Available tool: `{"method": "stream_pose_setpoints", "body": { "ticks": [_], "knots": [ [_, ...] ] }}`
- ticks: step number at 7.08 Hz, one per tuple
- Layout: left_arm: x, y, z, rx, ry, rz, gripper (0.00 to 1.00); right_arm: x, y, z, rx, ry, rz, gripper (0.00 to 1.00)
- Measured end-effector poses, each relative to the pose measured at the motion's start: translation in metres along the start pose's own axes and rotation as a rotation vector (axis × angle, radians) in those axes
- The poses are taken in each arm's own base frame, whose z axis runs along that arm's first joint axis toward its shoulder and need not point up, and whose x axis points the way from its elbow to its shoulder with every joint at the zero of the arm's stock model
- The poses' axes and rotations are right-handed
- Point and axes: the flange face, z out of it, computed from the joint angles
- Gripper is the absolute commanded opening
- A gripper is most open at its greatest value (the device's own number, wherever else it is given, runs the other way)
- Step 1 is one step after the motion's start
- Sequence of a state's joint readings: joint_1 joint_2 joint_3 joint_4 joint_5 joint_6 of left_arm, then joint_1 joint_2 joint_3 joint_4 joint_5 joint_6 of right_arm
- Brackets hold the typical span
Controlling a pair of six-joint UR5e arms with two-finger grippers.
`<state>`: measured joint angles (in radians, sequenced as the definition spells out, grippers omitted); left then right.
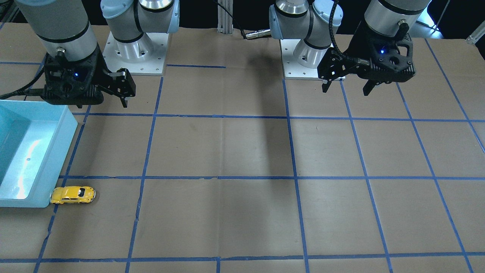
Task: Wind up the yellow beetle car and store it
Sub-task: 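Lower the right gripper onto the car beside the blue bin, then close the right gripper around the yellow beetle car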
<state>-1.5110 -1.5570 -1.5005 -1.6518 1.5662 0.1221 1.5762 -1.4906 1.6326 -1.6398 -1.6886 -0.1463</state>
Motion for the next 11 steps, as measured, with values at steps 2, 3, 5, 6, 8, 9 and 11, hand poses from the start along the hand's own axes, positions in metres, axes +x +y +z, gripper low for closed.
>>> {"method": "stream_pose_setpoints", "body": {
  "ticks": [2, 3, 5, 6, 8, 9, 11],
  "knots": [
    [0.000, -0.001, -0.001, 0.002, 0.000, 0.000, 1.00, 0.017, -0.002, 0.029, -0.013, -0.006, 0.005, 0.99],
    [0.000, -0.001, -0.001, 0.003, 0.000, 0.000, 1.00, 0.027, -0.013, 0.031, 0.053, 0.008, -0.049, 0.98],
    [0.000, -0.002, -0.001, 0.005, -0.001, 0.001, 1.00, 0.047, -0.027, 0.041, 0.122, 0.040, -0.259, 1.00],
    [0.000, -0.002, -0.001, 0.006, -0.001, 0.001, 1.00, 0.066, -0.031, 0.058, 0.103, 0.030, -0.347, 1.00],
    [0.000, -0.002, -0.002, 0.007, 0.000, 0.000, 1.00, 0.109, -0.040, 0.090, 0.070, -0.001, -0.419, 1.00],
    [0.000, -0.002, -0.001, 0.006, 0.000, -0.001, 1.00, 0.122, -0.050, 0.107, 0.081, -0.007, -0.483, 1.00],
    [0.000, -0.002, -0.001, 0.007, -0.002, -0.002, 1.00, 0.134, -0.079, 0.144, 0.130, 0.039, -0.804, 1.00]
  ]
}}
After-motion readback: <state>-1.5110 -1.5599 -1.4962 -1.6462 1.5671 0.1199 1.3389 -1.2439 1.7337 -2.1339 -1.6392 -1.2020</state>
